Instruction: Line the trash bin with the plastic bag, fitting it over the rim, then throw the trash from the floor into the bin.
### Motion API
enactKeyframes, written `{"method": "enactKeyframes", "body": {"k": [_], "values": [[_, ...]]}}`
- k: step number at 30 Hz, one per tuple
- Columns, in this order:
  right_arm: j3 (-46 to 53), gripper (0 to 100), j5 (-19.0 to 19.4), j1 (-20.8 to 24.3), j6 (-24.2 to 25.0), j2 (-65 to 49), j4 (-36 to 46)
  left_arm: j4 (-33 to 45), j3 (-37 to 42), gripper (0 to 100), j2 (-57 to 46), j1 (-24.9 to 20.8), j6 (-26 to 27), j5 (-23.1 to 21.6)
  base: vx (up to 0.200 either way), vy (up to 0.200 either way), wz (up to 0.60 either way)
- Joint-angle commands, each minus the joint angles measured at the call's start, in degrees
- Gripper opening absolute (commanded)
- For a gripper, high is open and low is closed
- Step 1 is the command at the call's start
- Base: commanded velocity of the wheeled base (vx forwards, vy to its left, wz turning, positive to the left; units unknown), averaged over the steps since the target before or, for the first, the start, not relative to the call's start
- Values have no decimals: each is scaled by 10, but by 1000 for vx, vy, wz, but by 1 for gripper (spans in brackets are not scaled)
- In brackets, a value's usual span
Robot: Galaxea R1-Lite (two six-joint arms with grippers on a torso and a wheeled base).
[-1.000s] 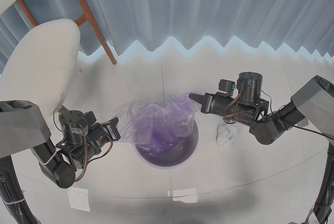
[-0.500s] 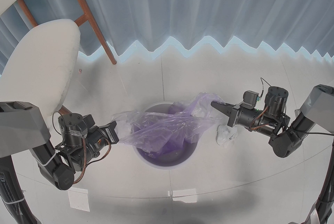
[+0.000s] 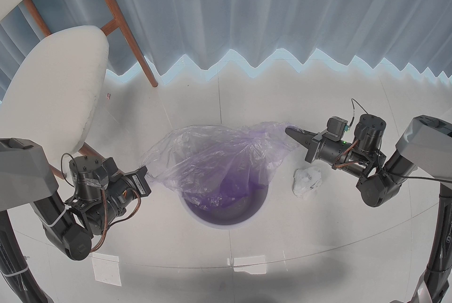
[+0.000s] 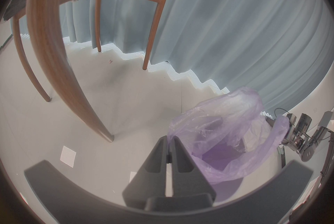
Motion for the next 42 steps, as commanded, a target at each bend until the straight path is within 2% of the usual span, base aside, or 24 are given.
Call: {"method": "enactKeyframes", "body": {"k": [1, 4, 6, 8, 14, 21, 36, 42], "values": [[-68, 0, -5, 4, 0, 18, 32, -6, 3, 0, -2, -2, -1, -2, 0, 0, 0], [-104, 0, -26, 7, 0, 21, 49, -8, -11, 0, 9, -6, -2, 0, 0, 0, 0], [-154, 0, -68, 12, 1, 36, 73, -10, -23, 0, 24, -5, -5, 3, 0, 0, 0], [-187, 0, -82, 12, 2, 53, 77, -16, -28, 0, 31, 0, -8, 3, 0, 0, 0], [-252, 0, -83, 16, 1, 79, 98, -19, -69, 0, 45, 12, -8, 3, 0, 0, 0], [-238, 0, -85, 19, -5, 102, 98, -16, -33, 0, 62, 19, -17, 19, 0, 0, 0], [-239, 0, -85, 19, -10, 147, 88, -20, -41, 0, 99, 20, -18, 21, 0, 0, 0], [-237, 0, -85, 18, -10, 176, 66, -56, -43, 0, 136, 27, -18, 20, 0, 0, 0]]}}
